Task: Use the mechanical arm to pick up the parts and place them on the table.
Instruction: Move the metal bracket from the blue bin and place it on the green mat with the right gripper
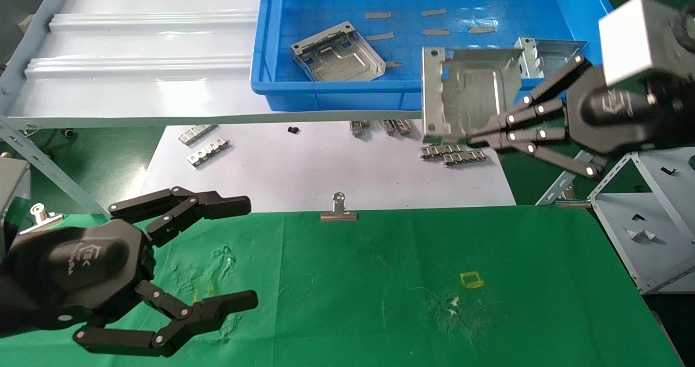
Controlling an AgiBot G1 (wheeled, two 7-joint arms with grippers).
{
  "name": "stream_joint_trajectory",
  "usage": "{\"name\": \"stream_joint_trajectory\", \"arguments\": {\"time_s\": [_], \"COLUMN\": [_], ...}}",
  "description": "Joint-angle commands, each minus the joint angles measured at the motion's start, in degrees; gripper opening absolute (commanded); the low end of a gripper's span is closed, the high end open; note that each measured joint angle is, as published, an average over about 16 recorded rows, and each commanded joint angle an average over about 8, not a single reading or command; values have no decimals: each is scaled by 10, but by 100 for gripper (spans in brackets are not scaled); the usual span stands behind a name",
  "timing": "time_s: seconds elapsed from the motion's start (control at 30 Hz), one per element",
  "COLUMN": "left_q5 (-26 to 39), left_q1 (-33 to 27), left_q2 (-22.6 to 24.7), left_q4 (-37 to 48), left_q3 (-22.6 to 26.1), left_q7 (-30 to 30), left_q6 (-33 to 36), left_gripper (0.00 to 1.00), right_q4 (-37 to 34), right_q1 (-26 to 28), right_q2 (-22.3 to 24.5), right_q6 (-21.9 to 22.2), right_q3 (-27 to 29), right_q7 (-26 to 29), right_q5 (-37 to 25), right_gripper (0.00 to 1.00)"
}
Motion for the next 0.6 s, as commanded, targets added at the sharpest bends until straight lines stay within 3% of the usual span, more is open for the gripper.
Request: {"name": "stream_joint_trajectory", "arguments": {"time_s": [0.03,0.13,0.27,0.6], "left_q5": [0,0,0,0], "left_q1": [0,0,0,0], "left_q2": [0,0,0,0], "left_q4": [0,0,0,0], "left_q3": [0,0,0,0], "left_q7": [0,0,0,0], "left_q6": [0,0,0,0], "left_gripper": [100,100,100,100], "right_q4": [76,111,97,-47], "right_q1": [-18,-51,-96,-149], "right_q2": [42,66,65,-25], "right_q6": [1,6,22,92], "right_q3": [-17,-48,-90,-150], "right_q7": [25,33,16,-81], "right_q5": [38,60,45,-74], "right_gripper": [0,0,0,0]}}
